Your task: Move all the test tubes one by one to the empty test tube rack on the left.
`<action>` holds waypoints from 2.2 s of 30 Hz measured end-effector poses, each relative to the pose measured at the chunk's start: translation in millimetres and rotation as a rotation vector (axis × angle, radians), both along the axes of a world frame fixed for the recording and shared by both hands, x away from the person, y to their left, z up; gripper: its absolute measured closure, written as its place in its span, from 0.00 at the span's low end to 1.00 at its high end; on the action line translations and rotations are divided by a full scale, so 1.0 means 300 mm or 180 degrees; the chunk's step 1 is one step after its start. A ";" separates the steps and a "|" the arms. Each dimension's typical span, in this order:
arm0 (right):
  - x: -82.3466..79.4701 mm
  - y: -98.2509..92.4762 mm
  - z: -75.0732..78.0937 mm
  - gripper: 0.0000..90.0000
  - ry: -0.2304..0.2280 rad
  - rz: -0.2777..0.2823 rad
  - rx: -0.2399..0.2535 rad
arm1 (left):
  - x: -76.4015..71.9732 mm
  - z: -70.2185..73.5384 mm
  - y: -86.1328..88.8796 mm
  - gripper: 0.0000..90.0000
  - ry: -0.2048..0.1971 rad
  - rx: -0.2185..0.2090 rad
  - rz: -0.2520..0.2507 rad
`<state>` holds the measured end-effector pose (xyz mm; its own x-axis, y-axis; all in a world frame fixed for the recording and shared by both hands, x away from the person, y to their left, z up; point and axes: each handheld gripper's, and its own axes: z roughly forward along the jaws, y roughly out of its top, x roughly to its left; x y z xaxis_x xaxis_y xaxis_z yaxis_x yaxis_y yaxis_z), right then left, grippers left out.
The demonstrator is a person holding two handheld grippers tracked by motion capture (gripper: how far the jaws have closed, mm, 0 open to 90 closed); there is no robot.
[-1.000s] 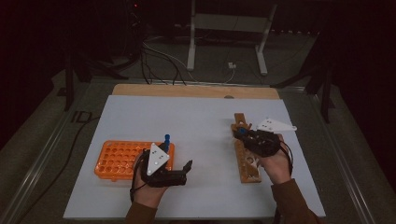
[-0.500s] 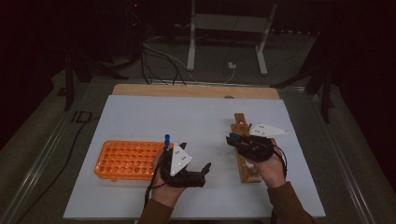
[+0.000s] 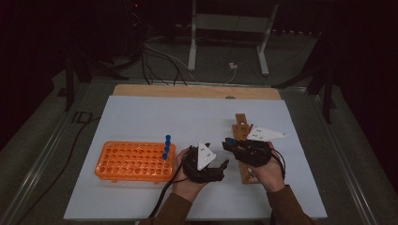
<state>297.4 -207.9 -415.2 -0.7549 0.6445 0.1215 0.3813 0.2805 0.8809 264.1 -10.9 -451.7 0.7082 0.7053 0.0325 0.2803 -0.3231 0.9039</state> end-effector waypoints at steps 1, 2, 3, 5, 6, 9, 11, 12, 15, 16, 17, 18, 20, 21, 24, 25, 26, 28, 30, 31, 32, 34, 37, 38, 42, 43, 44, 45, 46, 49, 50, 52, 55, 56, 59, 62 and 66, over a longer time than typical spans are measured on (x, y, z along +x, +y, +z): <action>-0.001 0.003 0.000 0.84 0.0005 0.0009 -0.0002 | 0.002 -0.002 -0.003 0.32 0.0002 -0.0012 -0.0018; -0.003 0.006 0.000 0.84 0.0009 0.0020 -0.0002 | 0.004 -0.003 -0.006 0.37 -0.0004 -0.0027 -0.0033; -0.004 0.010 -0.001 0.84 0.0015 0.0025 0.0000 | 0.005 -0.004 -0.010 0.42 -0.0004 -0.0053 -0.0030; -0.005 0.014 -0.003 0.84 0.0018 0.0044 -0.0005 | 0.007 -0.004 -0.013 0.50 -0.0024 -0.0097 -0.0046; -0.006 0.015 -0.003 0.84 0.0024 0.0049 -0.0005 | 0.008 -0.003 -0.014 0.54 -0.0036 -0.0107 -0.0043; -0.005 0.017 -0.006 0.84 0.0034 0.0060 0.0001 | 0.013 -0.001 -0.012 0.65 -0.0030 -0.0146 -0.0061; -0.006 0.016 -0.006 0.84 0.0052 0.0064 0.0013 | 0.015 -0.002 -0.012 0.71 -0.0020 -0.0147 -0.0073; -0.005 0.016 -0.007 0.84 0.0052 0.0065 0.0015 | 0.016 -0.002 -0.011 0.73 -0.0012 -0.0140 -0.0088; -0.004 0.016 -0.008 0.84 0.0059 0.0074 0.0020 | 0.017 -0.004 -0.011 0.79 -0.0002 -0.0138 -0.0115; -0.004 0.017 -0.009 0.84 0.0064 0.0074 0.0023 | 0.018 -0.004 -0.012 0.81 0.0006 -0.0154 -0.0132; -0.004 0.017 -0.009 0.84 0.0066 0.0074 0.0025 | 0.018 -0.004 -0.012 0.82 0.0000 -0.0145 -0.0151; -0.004 0.017 -0.009 0.84 0.0065 0.0072 0.0026 | 0.017 -0.006 -0.015 0.83 -0.0010 -0.0133 -0.0155; -0.003 0.014 -0.010 0.84 0.0073 0.0069 0.0025 | 0.019 -0.007 -0.016 0.85 -0.0001 -0.0136 -0.0195; -0.001 0.012 -0.011 0.84 0.0079 0.0071 0.0032 | 0.018 -0.008 -0.018 0.85 -0.0004 -0.0130 -0.0208; 0.005 0.002 -0.012 0.70 0.0111 0.0061 0.0068 | 0.025 -0.011 -0.015 0.86 0.0022 -0.0118 -0.0188; 0.006 -0.002 -0.010 0.65 0.0120 0.0073 0.0087 | 0.028 -0.011 -0.013 0.86 0.0026 -0.0116 -0.0176; 0.006 -0.006 -0.009 0.59 0.0112 0.0074 0.0108 | 0.029 -0.011 -0.010 0.86 0.0032 -0.0115 -0.0168; 0.008 -0.016 -0.001 0.48 0.0108 0.0057 0.0149 | 0.031 -0.011 -0.003 0.86 0.0037 -0.0105 -0.0145; 0.008 -0.026 0.006 0.40 0.0089 0.0025 0.0181 | 0.033 -0.010 0.005 0.86 0.0044 -0.0110 -0.0120; 0.009 -0.033 0.009 0.37 0.0070 0.0007 0.0178 | 0.034 -0.010 0.011 0.86 0.0055 -0.0113 -0.0109; 0.009 -0.039 0.011 0.33 0.0065 -0.0013 0.0189 | 0.035 -0.011 0.017 0.86 0.0059 -0.0119 -0.0099; 0.011 -0.052 0.014 0.26 0.0036 -0.0067 0.0200 | 0.034 -0.011 0.029 0.86 0.0071 -0.0143 -0.0074; 0.016 -0.071 0.016 0.18 0.0019 -0.0156 0.0229 | 0.031 -0.010 0.046 0.86 0.0081 -0.0162 -0.0052; 0.016 -0.077 0.017 0.17 0.0012 -0.0186 0.0232 | 0.029 -0.009 0.051 0.86 0.0078 -0.0169 -0.0041; 0.022 -0.100 0.016 0.11 0.0000 -0.0270 0.0221 | 0.019 -0.001 0.073 0.86 0.0075 -0.0188 -0.0029; 0.024 -0.105 0.015 0.10 0.0004 -0.0283 0.0213 | 0.017 0.001 0.080 0.86 0.0072 -0.0190 -0.0028; 0.026 -0.111 0.012 0.07 0.0003 -0.0302 0.0218 | 0.014 0.003 0.086 0.86 0.0070 -0.0197 -0.0027; 0.027 -0.117 0.011 0.05 0.0015 -0.0321 0.0216 | 0.011 0.005 0.092 0.86 0.0067 -0.0202 -0.0023; 0.029 -0.123 0.009 0.04 0.0014 -0.0343 0.0206 | 0.008 0.006 0.099 0.86 0.0063 -0.0207 -0.0020; 0.031 -0.136 0.006 0.02 0.0015 -0.0409 0.0189 | 0.002 0.009 0.119 0.86 0.0075 -0.0241 -0.0011; 0.031 -0.140 0.005 0.00 0.0010 -0.0424 0.0188 | 0.000 0.010 0.127 0.86 0.0077 -0.0244 -0.0009; 0.032 -0.147 0.004 0.00 -0.0001 -0.0443 0.0183 | -0.005 0.012 0.140 0.86 0.0080 -0.0265 -0.0007; 0.033 -0.155 0.001 0.00 -0.0004 -0.0474 0.0197 | -0.015 0.016 0.159 0.86 0.0057 -0.0250 -0.0045; 0.033 -0.157 0.002 0.00 -0.0001 -0.0482 0.0198 | -0.018 0.017 0.165 0.86 0.0049 -0.0255 -0.0054; 0.033 -0.162 0.001 0.00 -0.0009 -0.0497 0.0198 | -0.027 0.018 0.191 0.86 0.0044 -0.0263 -0.0051; 0.034 -0.165 0.001 0.00 -0.0010 -0.0508 0.0198 | -0.035 0.017 0.220 0.86 0.0051 -0.0277 -0.0025; 0.035 -0.170 0.002 0.00 -0.0007 -0.0517 0.0199 | -0.046 0.012 0.259 0.86 0.0073 -0.0310 -0.0014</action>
<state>307.9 -258.8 -414.8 -0.6418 0.7492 0.1635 0.4151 0.1601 0.8956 250.2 66.8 -448.1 0.7110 0.7013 -0.0522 0.3000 -0.2353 0.9245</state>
